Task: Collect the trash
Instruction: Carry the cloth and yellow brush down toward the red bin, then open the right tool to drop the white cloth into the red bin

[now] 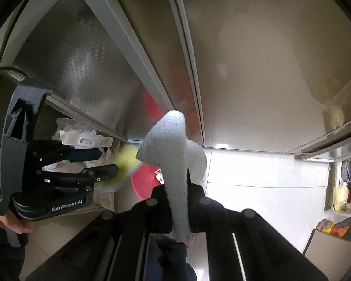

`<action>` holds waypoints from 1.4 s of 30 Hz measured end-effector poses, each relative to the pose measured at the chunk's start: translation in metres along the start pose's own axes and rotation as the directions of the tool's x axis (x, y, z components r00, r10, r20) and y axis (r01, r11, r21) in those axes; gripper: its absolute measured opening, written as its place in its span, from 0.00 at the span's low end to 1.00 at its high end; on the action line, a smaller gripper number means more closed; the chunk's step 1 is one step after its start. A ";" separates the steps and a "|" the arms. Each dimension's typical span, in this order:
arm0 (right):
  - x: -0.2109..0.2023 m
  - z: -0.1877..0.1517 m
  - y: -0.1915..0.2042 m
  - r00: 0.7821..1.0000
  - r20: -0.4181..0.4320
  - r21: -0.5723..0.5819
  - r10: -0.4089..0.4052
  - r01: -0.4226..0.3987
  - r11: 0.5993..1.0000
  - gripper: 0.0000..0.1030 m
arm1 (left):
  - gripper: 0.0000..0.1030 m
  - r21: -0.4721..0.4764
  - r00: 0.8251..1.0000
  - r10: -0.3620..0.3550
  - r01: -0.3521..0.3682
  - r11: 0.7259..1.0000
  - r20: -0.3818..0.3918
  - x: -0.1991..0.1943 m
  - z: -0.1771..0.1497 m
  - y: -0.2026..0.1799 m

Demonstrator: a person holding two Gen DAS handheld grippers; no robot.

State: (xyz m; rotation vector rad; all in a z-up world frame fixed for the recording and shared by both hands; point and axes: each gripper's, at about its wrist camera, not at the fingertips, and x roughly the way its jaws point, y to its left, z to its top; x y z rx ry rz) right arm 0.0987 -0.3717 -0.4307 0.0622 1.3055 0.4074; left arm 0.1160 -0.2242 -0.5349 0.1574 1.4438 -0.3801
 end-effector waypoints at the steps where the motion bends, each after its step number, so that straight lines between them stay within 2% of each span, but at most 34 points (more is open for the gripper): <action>1: 0.000 0.002 0.002 1.000 0.000 0.002 0.000 0.000 1.000 0.05 | 0.57 0.003 1.000 -0.002 0.002 1.000 0.002 -0.002 0.000 0.001; 2: -0.002 0.001 0.001 1.000 0.001 0.004 -0.001 0.001 1.000 0.05 | 0.60 0.004 1.000 -0.002 0.002 1.000 0.006 -0.005 0.000 0.001; 8: -0.017 0.006 0.004 1.000 0.006 0.013 0.004 -0.005 1.000 0.05 | 0.61 0.013 0.999 -0.020 0.019 1.000 0.032 -0.039 -0.001 -0.001; 12: -0.032 0.008 0.012 1.000 0.010 0.011 0.018 -0.018 1.000 0.05 | 0.66 0.001 0.999 -0.009 0.009 1.000 0.038 -0.055 -0.005 0.002; 16: -0.039 0.009 0.021 0.999 0.004 -0.009 0.032 -0.032 0.999 0.05 | 0.83 -0.027 0.998 0.018 -0.016 1.000 0.056 -0.066 -0.012 0.015; 18: -0.037 0.008 0.020 0.999 -0.001 -0.024 0.038 -0.038 0.999 0.05 | 0.87 -0.061 0.998 0.018 -0.015 0.998 0.058 -0.070 -0.016 0.022; 20: -0.033 0.007 0.024 0.999 -0.011 -0.043 0.048 -0.048 0.998 0.05 | 1.00 -0.084 0.998 0.001 0.005 0.996 0.069 -0.072 -0.020 0.029; 24: -0.022 0.007 0.033 0.997 -0.036 -0.072 0.065 -0.068 0.995 0.05 | 1.00 -0.101 0.995 0.050 -0.041 0.994 0.088 -0.073 -0.029 0.040; 37: 0.030 0.002 0.070 0.988 -0.123 -0.220 0.093 -0.119 0.968 0.06 | 1.00 -0.238 0.992 0.108 -0.088 0.967 0.072 -0.050 -0.065 0.089; 39: 0.034 -0.001 0.074 0.989 -0.126 -0.233 0.076 -0.104 0.967 0.09 | 1.00 -0.255 0.991 0.113 -0.092 0.963 0.067 -0.050 -0.068 0.091; 42: 0.034 -0.003 0.082 0.994 -0.102 -0.266 0.041 -0.067 0.962 0.39 | 1.00 -0.274 0.992 0.108 -0.086 0.958 0.066 -0.055 -0.074 0.094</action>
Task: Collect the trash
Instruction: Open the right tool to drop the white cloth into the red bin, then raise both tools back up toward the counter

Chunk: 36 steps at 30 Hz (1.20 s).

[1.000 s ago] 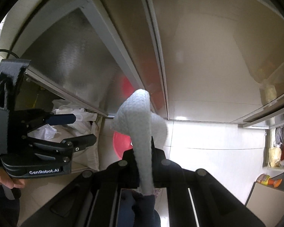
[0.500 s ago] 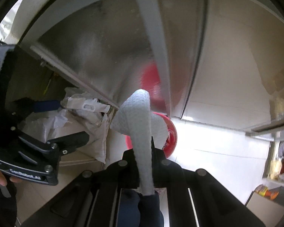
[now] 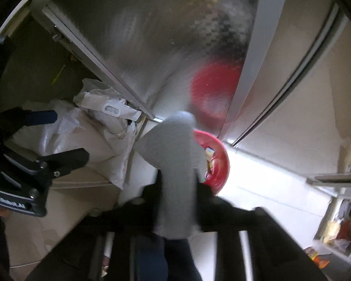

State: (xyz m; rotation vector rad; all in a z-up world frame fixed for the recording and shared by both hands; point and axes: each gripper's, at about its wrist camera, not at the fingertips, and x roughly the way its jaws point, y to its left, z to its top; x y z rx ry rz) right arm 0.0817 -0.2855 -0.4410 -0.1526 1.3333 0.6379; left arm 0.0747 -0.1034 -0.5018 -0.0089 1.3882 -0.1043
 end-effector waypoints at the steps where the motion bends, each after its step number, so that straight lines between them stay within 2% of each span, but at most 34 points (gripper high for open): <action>1: -0.001 -0.001 0.001 1.000 0.000 0.001 -0.002 0.002 1.000 0.57 | 1.00 0.001 1.000 -0.001 0.001 1.000 0.000 -0.003 -0.002 0.001; 2: -0.002 0.000 0.002 1.000 -0.005 0.006 0.002 -0.002 1.000 0.61 | 1.00 0.003 1.000 0.000 0.000 1.000 0.000 -0.005 -0.004 0.001; 4: -0.005 0.000 0.004 1.000 -0.006 0.003 0.005 -0.005 1.000 0.61 | 1.00 0.008 1.000 -0.001 0.001 1.000 0.002 -0.009 -0.007 0.004; 10: -0.026 0.003 0.008 1.000 0.017 0.015 -0.023 0.022 1.000 0.79 | 1.00 0.035 1.000 0.001 -0.001 0.999 0.021 -0.035 -0.004 0.001; 17: -0.089 0.009 0.010 0.994 0.093 0.067 -0.065 0.059 0.996 0.94 | 1.00 0.100 0.997 -0.024 0.016 0.995 0.079 -0.102 0.009 -0.013; 25: -0.186 0.019 0.019 0.979 0.175 0.105 -0.107 0.090 0.990 0.99 | 1.00 0.151 0.987 -0.046 0.022 0.988 0.155 -0.202 0.023 -0.031; 36: -0.290 0.031 0.026 0.946 0.298 0.104 -0.126 0.099 0.990 0.99 | 1.00 0.159 0.956 -0.037 -0.010 0.987 0.290 -0.316 0.037 -0.048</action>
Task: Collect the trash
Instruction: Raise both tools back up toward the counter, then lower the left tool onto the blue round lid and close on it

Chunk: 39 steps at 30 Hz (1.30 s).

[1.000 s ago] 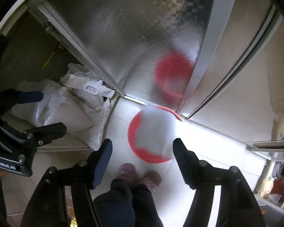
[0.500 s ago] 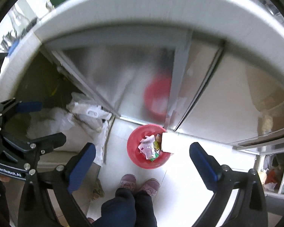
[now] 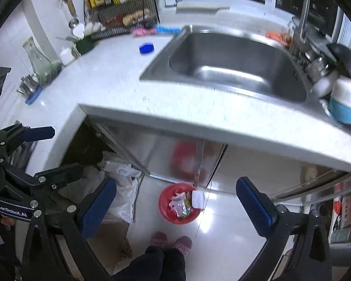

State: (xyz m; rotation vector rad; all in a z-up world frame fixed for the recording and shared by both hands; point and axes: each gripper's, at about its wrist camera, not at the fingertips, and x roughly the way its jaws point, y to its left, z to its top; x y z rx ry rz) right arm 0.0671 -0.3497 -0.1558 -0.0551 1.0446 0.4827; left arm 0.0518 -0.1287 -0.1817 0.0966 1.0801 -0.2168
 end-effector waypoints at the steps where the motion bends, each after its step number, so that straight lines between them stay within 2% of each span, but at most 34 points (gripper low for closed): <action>1: -0.005 0.003 0.001 1.000 0.011 -0.003 0.000 0.000 1.000 0.99 | 1.00 0.000 1.000 0.006 -0.006 1.000 0.015 -0.007 0.003 0.000; 11: -0.051 0.041 0.005 0.990 0.142 -0.046 0.024 -0.018 0.999 0.99 | 1.00 -0.006 0.988 0.080 -0.080 0.997 0.132 -0.067 0.036 0.001; 18: -0.056 0.071 0.009 0.983 0.175 -0.067 0.050 -0.039 0.997 0.99 | 1.00 -0.016 0.979 0.118 -0.117 0.993 0.165 -0.077 0.063 0.018; 27: -0.028 0.128 0.010 0.982 0.186 -0.072 0.037 -0.023 0.997 0.99 | 1.00 0.017 0.979 0.112 -0.117 0.993 0.171 -0.049 0.128 0.058; 31: -0.010 0.160 0.007 0.983 0.184 -0.040 0.022 -0.014 0.999 0.99 | 1.00 0.042 0.986 0.076 -0.083 0.996 0.149 -0.025 0.166 0.079; 39: 0.034 0.213 0.001 0.992 0.123 0.050 -0.034 0.028 0.998 0.99 | 1.00 0.109 0.997 -0.004 -0.005 0.994 0.079 0.028 0.229 0.118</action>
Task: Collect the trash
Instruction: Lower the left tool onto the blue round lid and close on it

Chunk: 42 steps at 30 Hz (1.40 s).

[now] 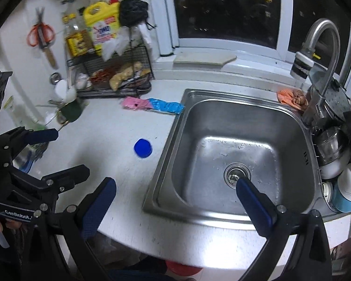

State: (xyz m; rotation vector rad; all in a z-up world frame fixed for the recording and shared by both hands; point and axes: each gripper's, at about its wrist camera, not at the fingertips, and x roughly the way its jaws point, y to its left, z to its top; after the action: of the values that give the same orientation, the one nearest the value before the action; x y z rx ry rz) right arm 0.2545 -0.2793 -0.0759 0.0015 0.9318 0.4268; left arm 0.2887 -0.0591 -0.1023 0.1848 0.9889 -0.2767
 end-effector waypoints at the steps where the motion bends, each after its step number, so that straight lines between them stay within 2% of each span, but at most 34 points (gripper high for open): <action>1: 0.006 0.004 0.000 1.000 -0.008 0.009 -0.010 0.010 1.000 0.99 | 1.00 0.008 1.000 -0.010 0.010 1.000 -0.008 0.008 0.006 0.005; 10: 0.062 0.027 -0.008 0.993 -0.102 0.085 -0.057 0.066 0.994 0.99 | 1.00 0.056 0.991 -0.067 0.074 0.996 -0.116 0.077 0.037 0.033; 16: 0.095 0.031 -0.015 0.981 -0.173 0.113 -0.083 0.103 0.988 0.99 | 1.00 0.074 0.973 -0.126 0.142 0.987 -0.193 0.124 0.040 0.038; 19: 0.109 0.030 -0.017 0.973 -0.211 0.120 -0.090 0.117 0.986 0.99 | 1.00 0.099 0.966 -0.119 0.145 0.984 -0.231 0.142 0.038 0.035; 24: 0.133 0.023 -0.027 0.958 -0.272 0.152 -0.090 0.135 0.979 1.00 | 1.00 0.090 0.956 -0.117 0.146 0.985 -0.271 0.167 0.035 0.040; 34: 0.156 0.019 -0.033 0.943 -0.319 0.186 -0.099 0.164 0.969 1.00 | 1.00 0.113 0.943 -0.112 0.154 0.982 -0.314 0.197 0.030 0.047; 36: 0.158 0.020 -0.034 0.941 -0.323 0.187 -0.101 0.168 0.968 1.00 | 0.96 0.121 0.941 -0.115 0.160 0.980 -0.317 0.198 0.029 0.045; 38: 0.159 0.022 -0.034 0.940 -0.324 0.184 -0.105 0.171 0.968 1.00 | 0.85 0.123 0.937 -0.124 0.173 0.977 -0.326 0.198 0.028 0.043; 40: 0.159 0.023 -0.033 0.939 -0.324 0.180 -0.111 0.177 0.968 1.00 | 0.83 0.112 0.936 -0.135 0.180 0.977 -0.326 0.200 0.024 0.040; 42: 0.159 0.023 -0.033 0.939 -0.323 0.177 -0.116 0.180 0.967 1.00 | 0.83 0.127 0.942 -0.108 0.155 0.980 -0.318 0.201 0.023 0.040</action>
State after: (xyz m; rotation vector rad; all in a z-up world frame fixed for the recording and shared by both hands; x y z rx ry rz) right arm 0.3668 -0.2487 -0.1921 0.0524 1.2759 0.1898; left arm 0.4233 -0.0570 -0.2583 0.3066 1.2961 -0.4562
